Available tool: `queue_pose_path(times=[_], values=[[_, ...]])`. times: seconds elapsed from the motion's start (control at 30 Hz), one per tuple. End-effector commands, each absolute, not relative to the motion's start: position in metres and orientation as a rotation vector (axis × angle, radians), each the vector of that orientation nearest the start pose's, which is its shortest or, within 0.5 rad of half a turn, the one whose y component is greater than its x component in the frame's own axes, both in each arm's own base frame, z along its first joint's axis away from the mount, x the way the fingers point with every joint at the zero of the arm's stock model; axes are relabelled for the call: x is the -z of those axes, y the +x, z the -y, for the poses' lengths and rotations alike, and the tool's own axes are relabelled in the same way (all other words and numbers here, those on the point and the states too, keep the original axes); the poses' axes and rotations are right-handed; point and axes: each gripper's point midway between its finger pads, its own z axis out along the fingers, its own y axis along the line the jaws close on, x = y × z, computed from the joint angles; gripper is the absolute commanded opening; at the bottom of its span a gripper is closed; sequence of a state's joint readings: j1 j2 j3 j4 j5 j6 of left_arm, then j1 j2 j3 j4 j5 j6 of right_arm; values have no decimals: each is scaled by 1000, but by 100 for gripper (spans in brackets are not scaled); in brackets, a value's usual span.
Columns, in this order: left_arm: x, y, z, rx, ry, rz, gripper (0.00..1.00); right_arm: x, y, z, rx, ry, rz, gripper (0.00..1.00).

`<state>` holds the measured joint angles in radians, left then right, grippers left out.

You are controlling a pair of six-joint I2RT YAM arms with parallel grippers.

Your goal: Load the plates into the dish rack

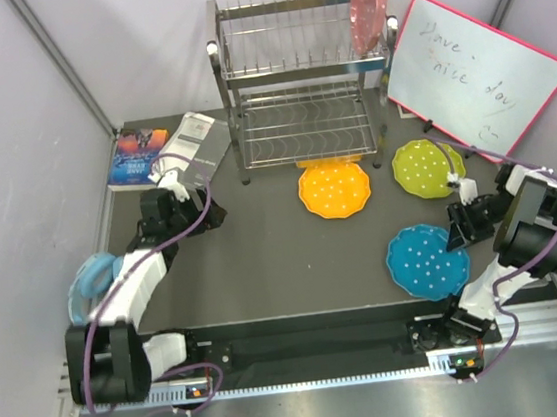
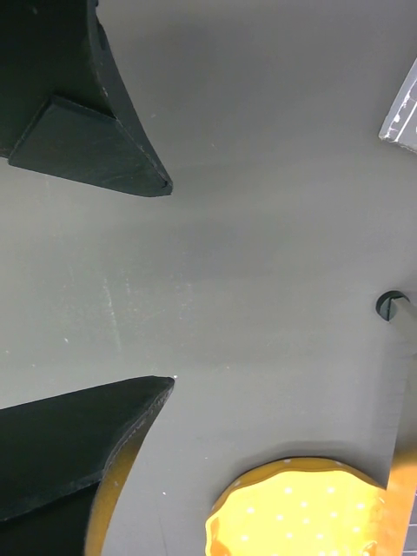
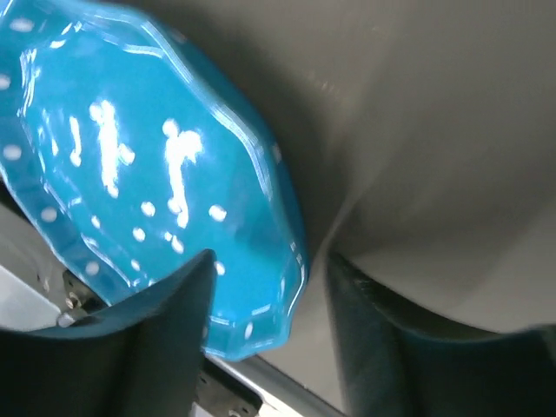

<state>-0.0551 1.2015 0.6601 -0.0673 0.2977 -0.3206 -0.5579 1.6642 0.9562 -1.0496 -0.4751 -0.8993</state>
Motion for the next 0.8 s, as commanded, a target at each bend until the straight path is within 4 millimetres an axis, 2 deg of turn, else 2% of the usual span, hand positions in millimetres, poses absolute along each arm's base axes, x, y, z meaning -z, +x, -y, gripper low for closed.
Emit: queue_pose_path(times=[0.0, 0.03, 0.07, 0.17, 0.33, 0.43, 0.5, 0.53, 0.6, 0.67, 0.7, 0.77], values=[[91, 103, 59, 447, 141, -2806, 100, -12, 204, 50, -759, -431, -2832, 46], [-186, 393, 37, 240, 59, -1993, 87, -12, 205, 47, -766, -432, -2830, 41], [-188, 379, 120, 373, 272, -1985, 87, -12, 208, 44, -781, -412, -2828, 31], [-189, 378, 124, 377, 288, -1980, 87, -9, 213, 42, -767, -405, -2831, 17], [-188, 379, 125, 385, 284, -1977, 87, -14, 225, 45, -751, -372, -2808, 6], [-186, 378, 126, 390, 279, -1981, 87, -22, 239, 46, -766, -337, -2779, 0], [-190, 379, 123, 377, 264, -1972, 87, -24, 246, 48, -795, -283, -2774, 0], [-192, 379, 122, 371, 249, -1967, 87, -30, 257, 50, -812, -238, -2750, 0], [-204, 382, 115, 334, 216, -1940, 87, -31, 264, 53, -850, -164, -2740, 0], [-231, 384, 104, 274, 185, -1873, 86, -36, 271, 53, -880, -110, -2722, 0], [-251, 383, 101, 249, 197, -1821, 85, -36, 272, 53, -885, -105, -2721, 0], [-274, 377, 104, 272, 208, -1792, 85, -36, 270, 52, -888, -95, -2726, 0]])
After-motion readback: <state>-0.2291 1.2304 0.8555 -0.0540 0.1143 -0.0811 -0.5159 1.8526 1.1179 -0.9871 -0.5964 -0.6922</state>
